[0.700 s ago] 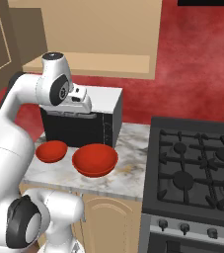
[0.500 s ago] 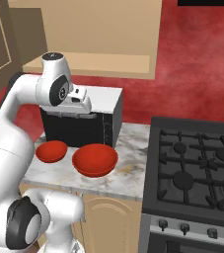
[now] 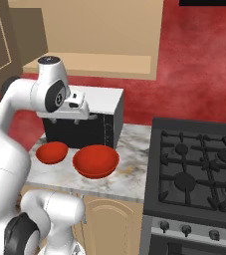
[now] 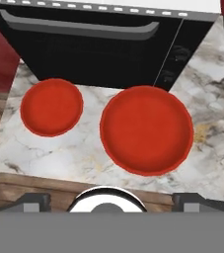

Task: Pick up the bowls on the counter and stack them on top of one another in the open cabinet. Place the smaller bowl on top of the larger bowl.

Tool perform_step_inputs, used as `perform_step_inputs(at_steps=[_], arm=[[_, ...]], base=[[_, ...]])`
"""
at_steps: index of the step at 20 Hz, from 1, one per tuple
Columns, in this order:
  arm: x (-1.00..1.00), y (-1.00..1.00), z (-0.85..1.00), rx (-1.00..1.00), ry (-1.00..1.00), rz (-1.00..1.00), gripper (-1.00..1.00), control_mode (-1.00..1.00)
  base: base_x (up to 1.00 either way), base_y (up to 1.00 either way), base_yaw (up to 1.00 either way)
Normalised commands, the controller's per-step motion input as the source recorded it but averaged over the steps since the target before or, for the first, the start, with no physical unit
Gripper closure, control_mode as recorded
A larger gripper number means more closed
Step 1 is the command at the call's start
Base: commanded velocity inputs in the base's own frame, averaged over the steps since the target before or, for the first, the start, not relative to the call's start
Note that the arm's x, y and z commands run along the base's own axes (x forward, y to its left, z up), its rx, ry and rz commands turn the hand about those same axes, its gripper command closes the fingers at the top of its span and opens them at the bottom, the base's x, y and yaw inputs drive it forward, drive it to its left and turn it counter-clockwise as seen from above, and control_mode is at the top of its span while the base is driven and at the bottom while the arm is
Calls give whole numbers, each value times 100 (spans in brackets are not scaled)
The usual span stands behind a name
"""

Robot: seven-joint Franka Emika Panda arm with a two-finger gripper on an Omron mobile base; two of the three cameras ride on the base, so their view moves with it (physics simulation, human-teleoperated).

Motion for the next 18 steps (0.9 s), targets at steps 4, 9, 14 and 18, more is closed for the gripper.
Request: perform_step_inputs(at_steps=[4, 9, 14, 18], arm=[[-31, 0, 0, -2, 0, 7, -100, -100], [-26, 4, 0, -5, 0, 8, -100, -100], [-23, 15, 0, -9, 0, 9, -100, -100], [-27, 18, 0, -8, -1, 11, -100, -100]], base=[[0, 0, 0], [0, 0, 0], [0, 0, 0], [0, 0, 0]])
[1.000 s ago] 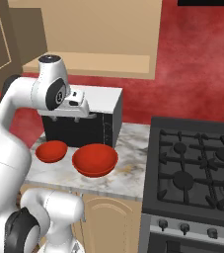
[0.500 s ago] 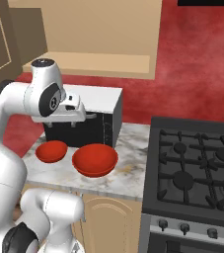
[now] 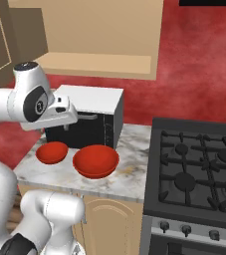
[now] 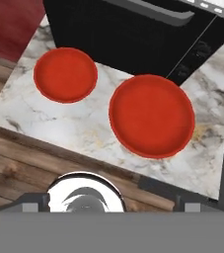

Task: Pick up the bowls on the counter and stack them on top of one another in the open cabinet. Place the smaller bowl on top of the larger bowl.

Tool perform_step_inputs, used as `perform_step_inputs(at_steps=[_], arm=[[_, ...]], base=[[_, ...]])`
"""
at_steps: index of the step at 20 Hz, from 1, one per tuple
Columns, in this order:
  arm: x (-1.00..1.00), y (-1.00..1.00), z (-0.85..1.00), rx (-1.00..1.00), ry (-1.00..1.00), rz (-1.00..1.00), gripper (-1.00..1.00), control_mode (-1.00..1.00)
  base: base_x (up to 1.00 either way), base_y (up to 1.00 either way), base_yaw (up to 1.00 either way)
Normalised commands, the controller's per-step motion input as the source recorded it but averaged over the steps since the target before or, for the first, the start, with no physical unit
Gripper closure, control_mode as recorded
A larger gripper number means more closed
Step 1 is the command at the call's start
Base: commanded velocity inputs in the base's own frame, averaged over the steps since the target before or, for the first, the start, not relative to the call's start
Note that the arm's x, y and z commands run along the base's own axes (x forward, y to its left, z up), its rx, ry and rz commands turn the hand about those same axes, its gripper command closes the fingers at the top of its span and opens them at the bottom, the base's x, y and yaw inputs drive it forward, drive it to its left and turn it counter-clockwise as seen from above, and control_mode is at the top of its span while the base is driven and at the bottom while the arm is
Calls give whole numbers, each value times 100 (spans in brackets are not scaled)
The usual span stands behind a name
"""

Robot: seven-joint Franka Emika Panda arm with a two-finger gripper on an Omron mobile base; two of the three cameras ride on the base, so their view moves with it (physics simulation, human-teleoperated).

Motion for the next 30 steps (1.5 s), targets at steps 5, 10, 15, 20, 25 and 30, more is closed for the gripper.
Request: perform_step_inputs(at_steps=[5, 10, 15, 20, 25, 30], arm=[[-37, 6, -8, -5, -3, 13, -100, -100], [-35, 0, -7, -3, -1, 15, -100, -100], [-24, 5, -9, -3, 0, 19, -100, -100], [-4, 11, -15, -2, 0, 19, -100, -100], [0, 15, -15, -3, 0, 19, -100, -100], [0, 22, -13, -6, 0, 16, -100, -100]], base=[[0, 0, 0], [0, 0, 0], [0, 0, 0], [0, 0, 0], [0, 0, 0], [0, 0, 0]])
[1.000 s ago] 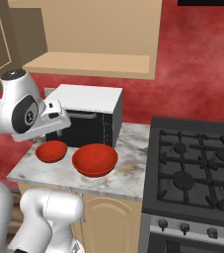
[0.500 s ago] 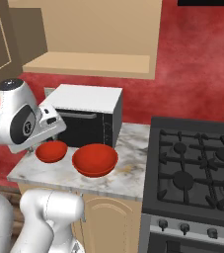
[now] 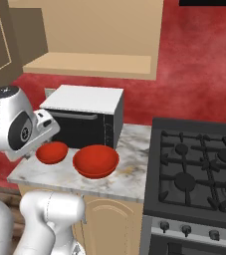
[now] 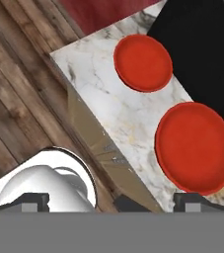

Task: Pick up the bowls on the counter and stack them on top of one another in the open cabinet. Place the smaller bowl on top of the larger bowl.

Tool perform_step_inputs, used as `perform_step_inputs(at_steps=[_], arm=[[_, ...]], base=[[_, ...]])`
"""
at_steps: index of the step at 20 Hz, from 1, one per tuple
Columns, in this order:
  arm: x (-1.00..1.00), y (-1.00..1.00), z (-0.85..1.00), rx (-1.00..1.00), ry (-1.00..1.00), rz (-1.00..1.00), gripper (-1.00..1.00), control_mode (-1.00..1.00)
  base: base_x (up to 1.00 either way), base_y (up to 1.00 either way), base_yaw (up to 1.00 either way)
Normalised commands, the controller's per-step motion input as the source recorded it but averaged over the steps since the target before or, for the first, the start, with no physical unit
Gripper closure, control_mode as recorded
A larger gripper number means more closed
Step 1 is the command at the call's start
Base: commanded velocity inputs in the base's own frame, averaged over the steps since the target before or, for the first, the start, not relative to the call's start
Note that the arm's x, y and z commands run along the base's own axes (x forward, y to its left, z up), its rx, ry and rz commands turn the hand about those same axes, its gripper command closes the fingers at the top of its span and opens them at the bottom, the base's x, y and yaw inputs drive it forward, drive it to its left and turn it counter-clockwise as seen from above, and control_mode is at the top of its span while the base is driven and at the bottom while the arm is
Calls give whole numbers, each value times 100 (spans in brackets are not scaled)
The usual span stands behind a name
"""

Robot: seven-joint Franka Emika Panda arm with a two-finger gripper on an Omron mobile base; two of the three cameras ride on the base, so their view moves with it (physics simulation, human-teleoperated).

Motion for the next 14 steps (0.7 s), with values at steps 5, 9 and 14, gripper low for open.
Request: perform_step_inputs(at_steps=[5, 9, 14], arm=[[0, 28, -19, -8, 0, 13, -100, -100], [0, 14, -26, -7, 0, 9, -100, -100], [8, 0, -31, -3, -2, 5, -100, -100]], base=[[0, 0, 0], [0, 0, 0], [0, 0, 0]])
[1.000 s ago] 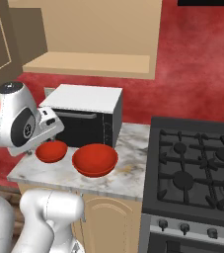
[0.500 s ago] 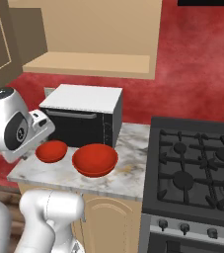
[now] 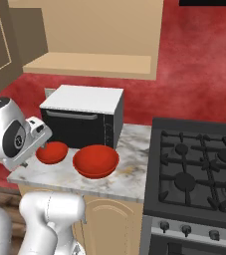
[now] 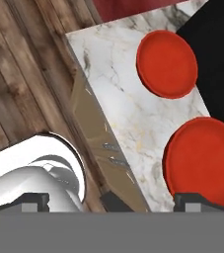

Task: Pick up the bowls on the counter and stack them on top of one another in the open cabinet. Place the smaller bowl on top of the larger bowl.

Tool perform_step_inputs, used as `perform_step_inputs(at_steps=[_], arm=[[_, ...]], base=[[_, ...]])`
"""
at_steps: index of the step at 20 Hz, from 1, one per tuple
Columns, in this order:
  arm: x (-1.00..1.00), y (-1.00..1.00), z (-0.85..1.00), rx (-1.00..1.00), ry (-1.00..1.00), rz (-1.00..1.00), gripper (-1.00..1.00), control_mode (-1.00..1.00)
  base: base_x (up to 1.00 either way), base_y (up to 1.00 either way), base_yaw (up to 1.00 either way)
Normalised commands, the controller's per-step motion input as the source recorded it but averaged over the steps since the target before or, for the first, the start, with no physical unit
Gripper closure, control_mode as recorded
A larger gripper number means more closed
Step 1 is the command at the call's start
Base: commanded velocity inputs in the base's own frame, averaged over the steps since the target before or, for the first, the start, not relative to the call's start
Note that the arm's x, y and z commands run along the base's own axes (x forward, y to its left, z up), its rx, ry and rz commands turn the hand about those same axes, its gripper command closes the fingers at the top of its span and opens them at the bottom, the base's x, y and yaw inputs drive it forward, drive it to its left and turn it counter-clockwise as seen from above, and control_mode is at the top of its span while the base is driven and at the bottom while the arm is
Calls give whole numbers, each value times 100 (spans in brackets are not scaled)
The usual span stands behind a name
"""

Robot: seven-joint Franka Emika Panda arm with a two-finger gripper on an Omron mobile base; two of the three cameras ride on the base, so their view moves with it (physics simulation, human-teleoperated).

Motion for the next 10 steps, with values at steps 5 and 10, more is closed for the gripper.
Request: perform_step_inputs(at_steps=[5, 10], arm=[[11, 0, -29, 0, -9, 2, -100, -100], [3, 3, -24, 0, -7, 2, -100, -100]], base=[[0, 0, 0], [0, 0, 0]])
